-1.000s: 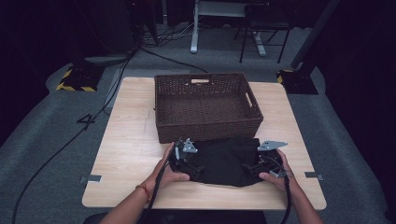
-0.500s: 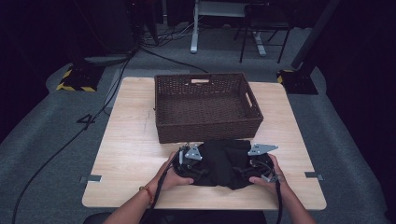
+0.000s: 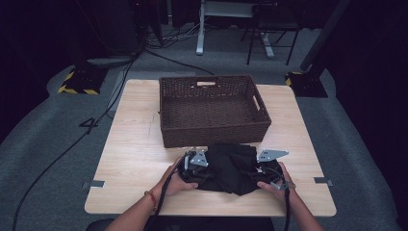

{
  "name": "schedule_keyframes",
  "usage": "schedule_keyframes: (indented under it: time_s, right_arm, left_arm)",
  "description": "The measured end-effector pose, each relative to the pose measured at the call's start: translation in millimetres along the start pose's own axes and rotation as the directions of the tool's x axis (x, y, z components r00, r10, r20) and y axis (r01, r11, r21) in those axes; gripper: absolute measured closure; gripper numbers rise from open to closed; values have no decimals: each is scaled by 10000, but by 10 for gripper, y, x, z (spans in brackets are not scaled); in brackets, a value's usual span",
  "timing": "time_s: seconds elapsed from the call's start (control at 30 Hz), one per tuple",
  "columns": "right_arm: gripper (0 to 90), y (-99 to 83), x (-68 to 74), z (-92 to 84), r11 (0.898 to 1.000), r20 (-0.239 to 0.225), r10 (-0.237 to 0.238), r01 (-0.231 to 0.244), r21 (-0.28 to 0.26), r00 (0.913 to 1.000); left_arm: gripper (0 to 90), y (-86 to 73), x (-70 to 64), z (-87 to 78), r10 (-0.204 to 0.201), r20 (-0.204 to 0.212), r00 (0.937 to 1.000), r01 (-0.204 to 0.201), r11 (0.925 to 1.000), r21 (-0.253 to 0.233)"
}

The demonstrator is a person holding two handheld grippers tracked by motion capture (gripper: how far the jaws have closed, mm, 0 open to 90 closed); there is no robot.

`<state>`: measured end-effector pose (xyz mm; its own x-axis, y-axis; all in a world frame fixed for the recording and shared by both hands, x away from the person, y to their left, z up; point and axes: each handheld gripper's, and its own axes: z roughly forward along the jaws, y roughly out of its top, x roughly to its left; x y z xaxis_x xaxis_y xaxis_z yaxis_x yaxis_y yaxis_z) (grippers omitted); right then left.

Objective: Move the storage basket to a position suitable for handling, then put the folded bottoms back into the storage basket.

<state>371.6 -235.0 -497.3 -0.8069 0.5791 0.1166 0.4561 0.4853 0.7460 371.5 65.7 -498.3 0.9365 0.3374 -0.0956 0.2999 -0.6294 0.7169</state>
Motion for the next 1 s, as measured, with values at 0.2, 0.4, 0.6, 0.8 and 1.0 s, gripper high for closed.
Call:
schedule_keyframes:
  time_s: [0.2, 0.4, 0.6, 0.8, 1.0]
  right_arm:
    - [614, -5, -6, -4, 10000, -46, -36, 35, -72, 10000]
    - [620, -3, 7, -11, 9999, 43, -161, 161, -58, 9999]
    - [629, 0, 13, -17, 9996, 71, -270, 271, -44, 9996]
    - [642, -8, 45, -51, 9992, 218, -370, 373, -136, 9991]
    - [647, -22, 59, -86, 9986, 325, -468, 475, -238, 9984]
  left_arm:
    - [709, -15, -12, -1, 73, -116, 9999, -74, 9999, -103]
    - [711, -16, -7, -1, 74, -69, 9999, -75, 9999, -101]
    - [721, -8, -25, -1, 105, -159, 9998, -106, 9999, -78]
    - [751, -5, -62, -10, 310, -361, 9989, -314, 9995, -86]
    - [765, -1, -78, -12, 378, -329, 9987, -387, 9989, -260]
